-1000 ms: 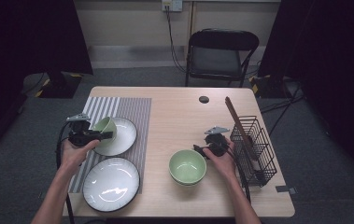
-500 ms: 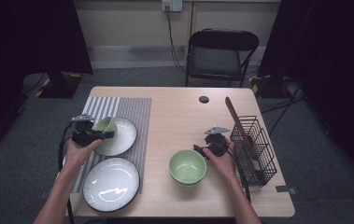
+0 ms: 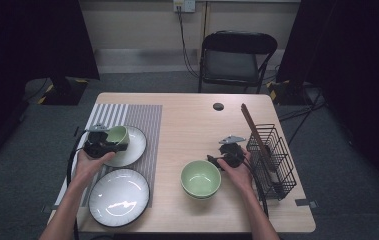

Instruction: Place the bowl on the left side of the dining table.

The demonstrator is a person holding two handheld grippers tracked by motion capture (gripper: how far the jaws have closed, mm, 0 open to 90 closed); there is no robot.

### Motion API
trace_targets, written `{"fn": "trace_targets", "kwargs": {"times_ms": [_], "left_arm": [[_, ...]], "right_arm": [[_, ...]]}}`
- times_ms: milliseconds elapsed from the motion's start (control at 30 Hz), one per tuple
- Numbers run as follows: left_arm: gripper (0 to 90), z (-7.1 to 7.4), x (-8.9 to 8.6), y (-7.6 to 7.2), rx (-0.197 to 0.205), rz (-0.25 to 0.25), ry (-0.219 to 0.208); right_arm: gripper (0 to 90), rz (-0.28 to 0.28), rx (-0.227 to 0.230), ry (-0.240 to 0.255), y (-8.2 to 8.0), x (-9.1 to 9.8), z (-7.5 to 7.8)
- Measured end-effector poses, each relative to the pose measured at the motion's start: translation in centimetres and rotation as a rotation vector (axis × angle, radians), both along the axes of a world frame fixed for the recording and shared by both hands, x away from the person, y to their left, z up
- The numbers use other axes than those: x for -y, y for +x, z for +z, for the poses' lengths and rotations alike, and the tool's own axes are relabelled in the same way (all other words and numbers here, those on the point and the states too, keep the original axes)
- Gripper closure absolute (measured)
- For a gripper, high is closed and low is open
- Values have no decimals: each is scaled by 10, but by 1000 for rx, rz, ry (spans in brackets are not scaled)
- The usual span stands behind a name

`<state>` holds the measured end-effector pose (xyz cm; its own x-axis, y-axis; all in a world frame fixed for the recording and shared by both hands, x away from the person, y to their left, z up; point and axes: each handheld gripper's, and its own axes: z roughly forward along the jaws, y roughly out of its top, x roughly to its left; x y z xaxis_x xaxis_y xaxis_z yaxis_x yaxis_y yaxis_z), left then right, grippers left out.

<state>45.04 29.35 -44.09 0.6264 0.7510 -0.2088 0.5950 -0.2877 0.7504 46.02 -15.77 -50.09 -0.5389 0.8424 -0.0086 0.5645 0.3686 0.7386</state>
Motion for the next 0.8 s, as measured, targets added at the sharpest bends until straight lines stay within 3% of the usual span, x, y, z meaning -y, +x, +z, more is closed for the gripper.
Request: {"fn": "trace_targets", "kwargs": {"times_ms": [67, 167, 300, 400, 533, 667, 800], "left_arm": [[819, 0, 4, 0, 4, -10, 32], [816, -2, 7, 1, -9, -22, 27], [805, -4, 11, 1, -2, -35, 56], [790, -5, 12, 2, -12, -52, 43], [778, -6, 17, 1, -11, -69, 72], [761, -8, 18, 2, -32, -91, 54], [766, -7, 19, 2, -23, -85, 60]], "right_arm": [[175, 1, 1, -1, 0, 0, 0], [176, 0, 0, 0, 0, 0, 0], [175, 1, 1, -1, 0, 0, 0], [176, 1, 1, -1, 0, 0, 0], [175, 1, 1, -1, 0, 0, 0], [175, 0, 0, 0, 0, 0, 0], [175, 1, 1, 0, 0, 0, 0]]}}
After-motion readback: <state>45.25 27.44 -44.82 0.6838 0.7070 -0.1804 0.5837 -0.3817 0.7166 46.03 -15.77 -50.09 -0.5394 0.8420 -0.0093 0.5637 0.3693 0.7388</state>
